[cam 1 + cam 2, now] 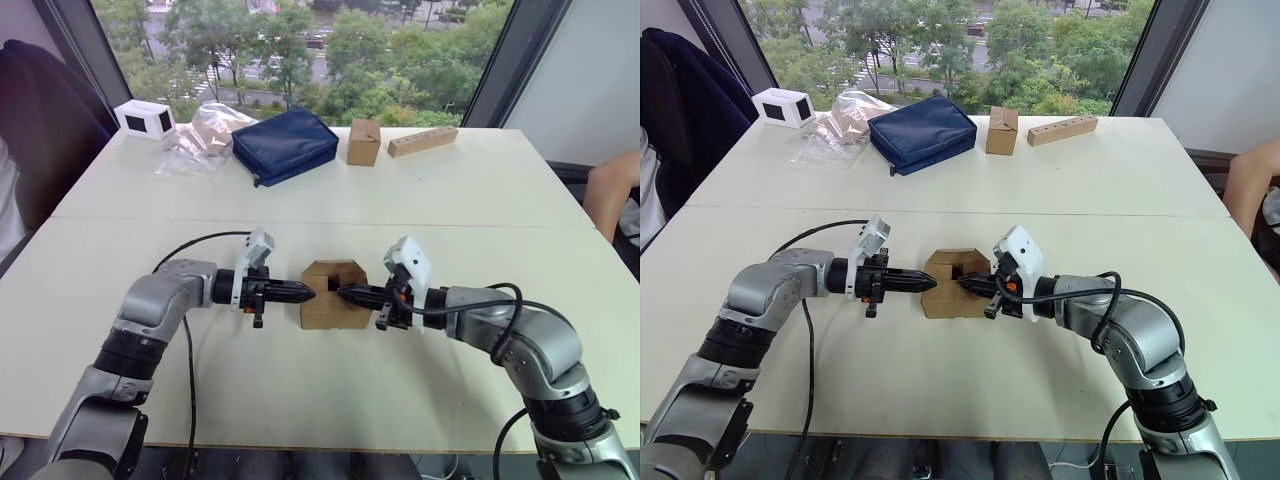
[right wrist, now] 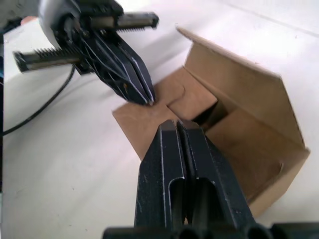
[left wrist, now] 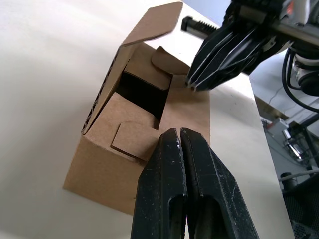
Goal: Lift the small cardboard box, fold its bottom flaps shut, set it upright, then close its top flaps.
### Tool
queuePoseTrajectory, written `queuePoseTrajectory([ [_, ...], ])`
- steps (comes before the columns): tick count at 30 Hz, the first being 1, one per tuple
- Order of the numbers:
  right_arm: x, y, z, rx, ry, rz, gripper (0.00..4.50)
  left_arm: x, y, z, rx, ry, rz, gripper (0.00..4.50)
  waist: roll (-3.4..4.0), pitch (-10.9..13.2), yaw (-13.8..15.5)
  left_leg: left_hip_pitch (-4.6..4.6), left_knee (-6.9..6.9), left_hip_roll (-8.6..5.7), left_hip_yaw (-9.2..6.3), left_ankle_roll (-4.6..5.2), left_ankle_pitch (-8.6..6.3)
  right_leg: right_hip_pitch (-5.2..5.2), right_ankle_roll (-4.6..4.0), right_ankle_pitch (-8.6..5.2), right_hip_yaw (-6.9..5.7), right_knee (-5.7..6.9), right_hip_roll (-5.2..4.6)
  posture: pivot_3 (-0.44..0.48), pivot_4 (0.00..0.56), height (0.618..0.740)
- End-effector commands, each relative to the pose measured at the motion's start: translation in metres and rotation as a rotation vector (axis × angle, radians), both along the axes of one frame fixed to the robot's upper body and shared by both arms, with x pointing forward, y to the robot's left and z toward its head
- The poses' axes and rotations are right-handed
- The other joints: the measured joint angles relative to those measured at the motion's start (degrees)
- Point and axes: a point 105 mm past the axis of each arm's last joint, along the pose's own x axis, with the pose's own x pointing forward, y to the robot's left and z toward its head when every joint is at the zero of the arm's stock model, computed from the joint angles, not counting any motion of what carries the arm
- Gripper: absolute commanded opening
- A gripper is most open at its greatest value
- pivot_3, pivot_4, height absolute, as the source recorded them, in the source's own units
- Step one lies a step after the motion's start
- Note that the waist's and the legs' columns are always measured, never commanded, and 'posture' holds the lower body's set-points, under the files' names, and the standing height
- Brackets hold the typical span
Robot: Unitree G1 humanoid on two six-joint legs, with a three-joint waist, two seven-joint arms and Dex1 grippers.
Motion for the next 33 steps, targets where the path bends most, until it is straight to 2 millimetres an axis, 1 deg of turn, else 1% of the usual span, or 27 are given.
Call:
queuePoseTrajectory([
  [1,0.001,-0.002,0.051,0.094,-0.126,0.034,0.0,0.001,0.0,-0.001,0.017,-0.011,0.013,0.07,0.01,0.0,-0.01,0.0,0.0,0.0,0.01,0.0,0.0,-0.01,0.0,0.0,0.0,0.0,-0.01,0.0,0.15,0.74],
  [3,0.01,-0.004,0.064,0.133,-0.137,0.022,0.0,-0.001,-0.002,0.001,0.011,-0.016,0.009,0.07,0.01,0.0,-0.04,0.01,0.0,0.0,0.0,0.0,0.0,-0.01,0.0,0.0,-0.01,0.0,-0.02,0.0,0.15,0.74],
  [5,0.025,-0.004,0.069,0.161,-0.129,-0.005,0.0,-0.001,-0.003,0.003,0.007,-0.02,0.007,0.07,0.01,0.0,-0.02,0.02,-0.01,0.0,-0.01,0.0,0.0,0.0,0.0,0.0,-0.01,0.0,-0.03,0.0,0.15,0.74],
  [7,0.034,-0.003,0.067,0.163,-0.115,-0.017,0.0,-0.002,-0.004,0.004,0.001,-0.023,0.004,0.07,0.01,0.0,0.05,0.02,-0.01,0.0,-0.01,0.0,0.0,0.01,0.0,0.0,-0.03,0.0,-0.06,0.0,0.15,0.74],
  [8,0.04,-0.002,0.062,0.155,-0.104,-0.026,0.0,-0.003,-0.005,0.005,-0.002,-0.024,0.004,0.07,0.01,0.0,0.01,0.02,-0.03,-0.03,-0.01,0.0,0.0,0.01,0.0,0.0,-0.06,0.0,-0.11,0.0,0.15,0.74],
  [9,0.046,0.0,0.054,0.13,-0.094,-0.035,0.0,-0.003,-0.006,0.005,-0.004,-0.026,0.005,0.07,0.01,0.0,-0.06,0.02,-0.03,-0.06,0.0,0.01,-0.01,0.0,0.0,0.0,-0.07,0.0,-0.15,0.0,0.15,0.74],
  [11,0.053,0.008,0.038,0.099,-0.06,-0.033,0.0,-0.003,-0.007,0.006,-0.009,-0.032,0.01,0.07,0.01,0.0,-0.13,0.02,-0.04,-0.11,0.02,0.01,-0.01,0.0,0.0,0.0,-0.07,0.0,-0.2,0.0,0.15,0.74],
  [13,0.051,0.015,0.026,0.092,-0.027,-0.012,0.0,-0.003,-0.007,0.007,-0.012,-0.038,0.022,0.07,0.02,0.0,-0.15,0.01,-0.06,-0.13,0.02,0.01,-0.01,-0.02,0.0,0.0,-0.09,0.0,-0.23,0.0,0.15,0.74],
  [14,0.05,0.016,0.023,0.094,-0.018,-0.005,0.0,-0.003,-0.007,0.007,-0.013,-0.04,0.025,0.07,0.02,0.0,-0.13,0.01,-0.06,-0.13,0.02,0.01,-0.01,-0.02,0.0,0.0,-0.1,0.01,-0.24,0.0,0.15,0.74],
  [17,0.033,0.02,0.007,0.076,0.027,0.045,0.0,-0.003,-0.006,0.006,-0.012,-0.044,0.042,0.07,0.02,0.0,0.04,0.0,-0.06,-0.14,0.01,0.02,-0.01,-0.01,0.01,0.01,-0.13,0.01,-0.25,0.0,0.15,0.74],
  [19,0.027,0.019,0.003,0.074,0.046,0.054,0.0,-0.003,-0.005,0.006,-0.011,-0.048,0.053,0.07,0.02,0.0,-0.05,0.0,-0.06,-0.17,0.01,0.04,-0.02,0.0,0.01,0.01,-0.14,0.0,-0.3,0.0,0.15,0.74],
  [22,0.018,0.015,-0.009,0.05,0.076,0.058,0.0,-0.002,-0.003,0.005,-0.016,-0.047,0.077,0.07,0.02,0.0,-0.15,0.0,-0.06,-0.18,0.01,0.05,-0.03,0.0,0.01,0.01,-0.14,0.0,-0.33,0.0,0.15,0.74],
  [25,0.018,0.011,-0.023,0.021,0.093,0.037,0.0,-0.005,0.002,0.008,-0.016,-0.047,0.081,0.07,0.02,0.0,-0.14,0.02,-0.07,-0.17,0.0,0.04,-0.03,0.0,0.01,0.01,-0.15,0.0,-0.33,0.0,0.15,0.74],
  [28,0.021,0.008,-0.028,0.016,0.1,0.015,0.0,-0.007,0.009,0.015,-0.018,-0.051,0.089,0.07,0.02,0.0,-0.2,0.02,-0.08,-0.17,0.0,0.04,-0.03,0.0,0.0,0.0,-0.15,-0.01,-0.35,0.0,0.15,0.74],
  [31,0.02,0.009,-0.025,0.025,0.089,0.012,0.0,-0.006,0.022,0.028,-0.02,-0.063,0.106,0.07,0.01,0.01,-0.33,0.02,-0.1,-0.15,0.0,0.03,-0.03,-0.03,-0.01,0.0,-0.15,-0.01,-0.35,0.0,0.15,0.74],
  [33,0.018,0.01,-0.022,0.031,0.082,0.015,0.0,-0.003,0.022,0.034,-0.034,-0.07,0.113,0.07,0.02,0.0,-0.32,0.02,-0.14,-0.15,0.0,0.02,-0.03,-0.04,-0.01,0.0,-0.16,-0.01,-0.37,0.0,0.15,0.74],
])
